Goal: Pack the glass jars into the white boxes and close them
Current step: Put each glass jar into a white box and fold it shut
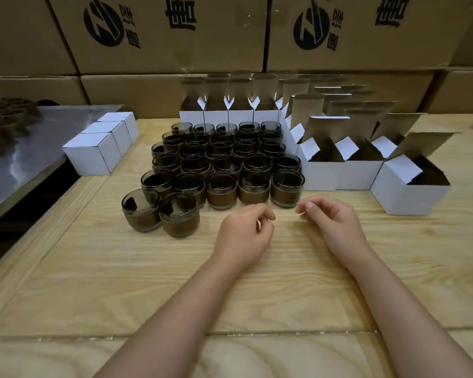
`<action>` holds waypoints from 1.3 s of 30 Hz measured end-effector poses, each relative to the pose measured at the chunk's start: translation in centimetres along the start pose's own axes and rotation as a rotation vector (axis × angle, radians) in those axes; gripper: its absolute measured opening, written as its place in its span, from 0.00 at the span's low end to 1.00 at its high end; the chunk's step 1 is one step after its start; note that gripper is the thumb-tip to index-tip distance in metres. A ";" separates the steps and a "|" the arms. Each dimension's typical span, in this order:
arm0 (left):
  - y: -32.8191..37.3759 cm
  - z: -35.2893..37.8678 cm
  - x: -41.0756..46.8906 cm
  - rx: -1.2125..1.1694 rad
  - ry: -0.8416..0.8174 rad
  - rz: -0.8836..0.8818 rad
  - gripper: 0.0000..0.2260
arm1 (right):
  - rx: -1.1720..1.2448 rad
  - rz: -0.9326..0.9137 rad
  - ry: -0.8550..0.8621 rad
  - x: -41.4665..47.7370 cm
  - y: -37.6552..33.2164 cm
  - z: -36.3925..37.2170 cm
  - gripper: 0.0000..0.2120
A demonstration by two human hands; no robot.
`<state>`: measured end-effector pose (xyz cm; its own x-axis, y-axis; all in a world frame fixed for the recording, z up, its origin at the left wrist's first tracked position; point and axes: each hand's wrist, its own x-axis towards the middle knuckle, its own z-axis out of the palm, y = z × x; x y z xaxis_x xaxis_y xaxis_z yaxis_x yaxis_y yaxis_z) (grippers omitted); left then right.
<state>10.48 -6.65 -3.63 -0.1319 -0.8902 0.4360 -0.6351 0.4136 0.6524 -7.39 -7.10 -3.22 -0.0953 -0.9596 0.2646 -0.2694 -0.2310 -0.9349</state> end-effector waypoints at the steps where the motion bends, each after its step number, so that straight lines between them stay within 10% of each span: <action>1: 0.0 0.0 0.1 0.007 -0.006 -0.020 0.07 | -0.087 -0.059 0.147 0.1 -0.2 -0.6 0.08; 6: -0.1 0.1 0.3 0.011 -0.041 -0.057 0.07 | -0.427 -0.018 0.909 2.0 -0.4 -6.0 0.17; 11: -0.3 0.2 0.4 -0.024 -0.029 -0.069 0.07 | -0.753 0.275 0.659 3.2 0.9 -9.7 0.20; 24: -0.2 0.0 0.3 -0.227 -0.075 0.021 0.16 | -0.738 0.072 0.384 -2.9 -2.3 -5.8 0.04; 39: -0.1 -1.0 0.0 -0.454 0.215 0.053 0.24 | -0.704 -0.174 0.158 -5.8 -5.4 6.6 0.12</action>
<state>11.33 -6.49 -3.12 0.0351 -0.8262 0.5622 -0.2303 0.5408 0.8090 0.91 -1.35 -1.26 -0.1179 -0.8719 0.4753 -0.8385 -0.1690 -0.5180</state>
